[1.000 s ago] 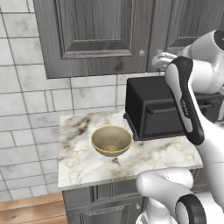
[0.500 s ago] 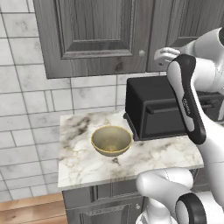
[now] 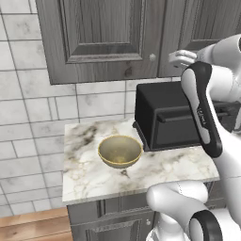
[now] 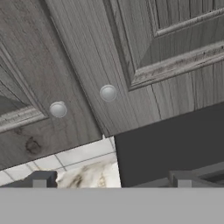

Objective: Open the cabinet. Pick the mango and kiwi from the cabinet and place them into the bowl. Then close the cabinet.

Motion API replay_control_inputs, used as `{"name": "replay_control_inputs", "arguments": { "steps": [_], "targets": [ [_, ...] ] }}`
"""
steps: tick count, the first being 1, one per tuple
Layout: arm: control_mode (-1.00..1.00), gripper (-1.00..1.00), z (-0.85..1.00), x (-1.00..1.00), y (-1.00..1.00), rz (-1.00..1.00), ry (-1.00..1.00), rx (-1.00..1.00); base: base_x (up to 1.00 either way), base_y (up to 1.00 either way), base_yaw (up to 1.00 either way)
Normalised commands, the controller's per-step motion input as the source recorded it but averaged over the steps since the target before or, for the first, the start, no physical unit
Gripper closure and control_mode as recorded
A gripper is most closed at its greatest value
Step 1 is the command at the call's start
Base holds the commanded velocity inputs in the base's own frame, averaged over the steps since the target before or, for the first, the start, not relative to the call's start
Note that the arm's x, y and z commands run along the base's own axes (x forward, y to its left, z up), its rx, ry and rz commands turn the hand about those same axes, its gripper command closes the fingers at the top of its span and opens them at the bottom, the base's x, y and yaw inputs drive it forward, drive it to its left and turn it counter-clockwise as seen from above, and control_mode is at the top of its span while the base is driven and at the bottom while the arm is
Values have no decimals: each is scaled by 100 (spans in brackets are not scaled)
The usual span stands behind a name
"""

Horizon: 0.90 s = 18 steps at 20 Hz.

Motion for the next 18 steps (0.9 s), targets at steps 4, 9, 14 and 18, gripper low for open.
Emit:
{"name": "replay_control_inputs", "arguments": {
  "steps": [4, 9, 14, 18],
  "targets": [
    [-100, -100, 13, 0, -9, -2, 0, 2, 0, 0, 0],
    [-100, -100, 7, 1, -1, -2, 0, 1, 0, 0, 0],
    [-100, -100, 5, 5, 0, -1, 0, 0, 0, 0, 0],
    [-100, -100, 4, 12, 0, -1, 0, 1, 0, 0, 0]
  ]
}}
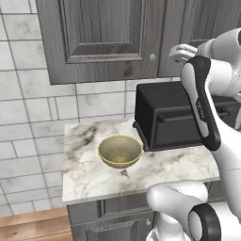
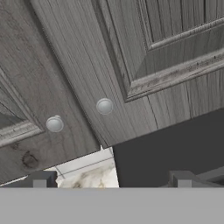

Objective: Open the cabinet. Pick the mango and kiwi from the cabinet and place them into the bowl. Then close the cabinet.

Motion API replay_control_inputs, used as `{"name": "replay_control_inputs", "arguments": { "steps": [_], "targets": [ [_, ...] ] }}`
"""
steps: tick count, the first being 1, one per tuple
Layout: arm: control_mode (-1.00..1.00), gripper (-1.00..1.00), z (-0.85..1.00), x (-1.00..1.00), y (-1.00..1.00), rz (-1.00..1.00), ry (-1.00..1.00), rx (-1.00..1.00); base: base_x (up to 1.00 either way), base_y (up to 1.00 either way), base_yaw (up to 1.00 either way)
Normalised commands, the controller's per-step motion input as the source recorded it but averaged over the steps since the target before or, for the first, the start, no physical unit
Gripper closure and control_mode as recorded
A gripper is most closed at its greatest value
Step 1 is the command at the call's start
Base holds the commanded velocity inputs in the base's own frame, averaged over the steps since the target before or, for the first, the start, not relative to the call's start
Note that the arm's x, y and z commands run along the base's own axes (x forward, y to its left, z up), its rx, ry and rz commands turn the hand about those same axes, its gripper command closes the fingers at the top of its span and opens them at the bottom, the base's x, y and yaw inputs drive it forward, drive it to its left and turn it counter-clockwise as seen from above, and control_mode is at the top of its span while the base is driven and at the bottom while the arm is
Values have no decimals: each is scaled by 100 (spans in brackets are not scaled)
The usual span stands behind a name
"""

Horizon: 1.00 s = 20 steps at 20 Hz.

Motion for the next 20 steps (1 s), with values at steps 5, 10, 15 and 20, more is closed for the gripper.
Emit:
{"name": "replay_control_inputs", "arguments": {
  "steps": [5, 10, 15, 20],
  "targets": [
    [-100, -100, 4, 17, 0, -1, 0, 2, 0, 0, 0],
    [-100, -100, 2, 21, 0, -1, 0, 2, 0, 0, 0],
    [-100, -100, 2, 19, 0, -1, 0, 2, 0, 0, 0],
    [-100, -100, 3, 21, 0, -1, 0, 2, 0, 0, 0]
  ]
}}
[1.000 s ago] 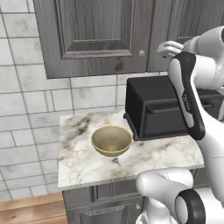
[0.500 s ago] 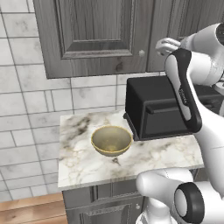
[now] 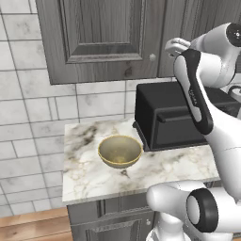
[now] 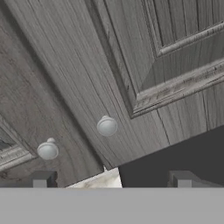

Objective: Open the cabinet. Pick the mango and kiwi from the cabinet and place them into the bowl. Then close the cabinet.

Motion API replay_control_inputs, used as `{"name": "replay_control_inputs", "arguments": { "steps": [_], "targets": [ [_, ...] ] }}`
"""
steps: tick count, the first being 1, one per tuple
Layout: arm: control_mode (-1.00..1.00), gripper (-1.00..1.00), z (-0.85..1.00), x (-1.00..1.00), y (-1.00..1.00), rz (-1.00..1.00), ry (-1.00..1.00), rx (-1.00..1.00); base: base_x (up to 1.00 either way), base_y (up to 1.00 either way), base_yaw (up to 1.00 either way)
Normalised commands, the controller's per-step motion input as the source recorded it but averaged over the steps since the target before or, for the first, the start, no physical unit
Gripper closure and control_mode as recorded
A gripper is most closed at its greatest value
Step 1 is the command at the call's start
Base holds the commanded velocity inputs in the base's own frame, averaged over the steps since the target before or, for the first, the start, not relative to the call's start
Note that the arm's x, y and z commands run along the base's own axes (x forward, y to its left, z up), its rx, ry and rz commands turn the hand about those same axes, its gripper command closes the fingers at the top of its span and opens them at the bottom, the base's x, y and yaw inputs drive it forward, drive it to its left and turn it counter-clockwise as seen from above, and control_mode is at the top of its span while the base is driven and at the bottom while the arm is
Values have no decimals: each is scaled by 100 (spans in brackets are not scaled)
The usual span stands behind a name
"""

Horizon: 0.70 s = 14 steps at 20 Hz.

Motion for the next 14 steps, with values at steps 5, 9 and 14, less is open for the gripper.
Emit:
{"name": "replay_control_inputs", "arguments": {
  "steps": [5, 9, 14],
  "targets": [
    [-100, -100, 0, 20, 0, -1, 0, 2, 0, 0, 0],
    [-100, -100, 0, 18, 0, 0, 0, 0, 0, 0, 0],
    [-100, -100, 0, 22, 0, 0, 0, 1, 0, 0, 0]
  ]
}}
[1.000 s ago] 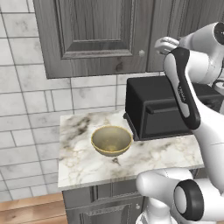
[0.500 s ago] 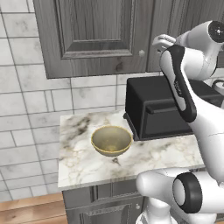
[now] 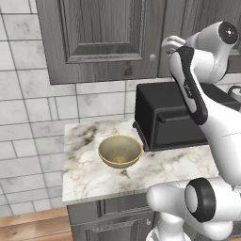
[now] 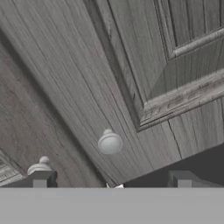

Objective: Open the cabinet. Pick the mango and kiwi from the cabinet and place them into the bowl. Then close the cabinet.

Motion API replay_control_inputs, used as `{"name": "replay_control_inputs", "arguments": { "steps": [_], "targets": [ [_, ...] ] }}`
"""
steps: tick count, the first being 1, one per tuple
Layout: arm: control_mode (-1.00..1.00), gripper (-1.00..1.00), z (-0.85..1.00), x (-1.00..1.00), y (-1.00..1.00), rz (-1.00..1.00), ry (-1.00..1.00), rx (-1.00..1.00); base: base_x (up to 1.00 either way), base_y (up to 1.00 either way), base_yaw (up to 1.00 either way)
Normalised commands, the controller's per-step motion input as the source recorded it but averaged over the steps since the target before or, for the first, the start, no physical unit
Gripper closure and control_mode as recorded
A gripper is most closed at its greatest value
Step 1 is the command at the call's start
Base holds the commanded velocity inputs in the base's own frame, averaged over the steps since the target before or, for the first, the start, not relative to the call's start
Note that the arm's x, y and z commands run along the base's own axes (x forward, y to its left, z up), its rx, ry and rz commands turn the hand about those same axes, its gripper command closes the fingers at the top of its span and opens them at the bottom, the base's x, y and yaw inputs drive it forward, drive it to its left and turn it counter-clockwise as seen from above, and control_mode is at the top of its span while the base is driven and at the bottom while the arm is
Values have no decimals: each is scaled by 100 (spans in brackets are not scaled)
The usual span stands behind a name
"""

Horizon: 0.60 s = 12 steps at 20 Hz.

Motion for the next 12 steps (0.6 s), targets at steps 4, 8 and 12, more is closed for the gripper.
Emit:
{"name": "replay_control_inputs", "arguments": {
  "steps": [4, 8, 12],
  "targets": [
    [-100, -100, 0, 22, 0, 0, 0, 1, 0, 0, 0],
    [-100, -100, -1, 20, 0, 0, 0, 2, 0, 0, 0],
    [-100, -100, -9, 18, -1, 0, 0, 2, 0, 0, 0]
  ]
}}
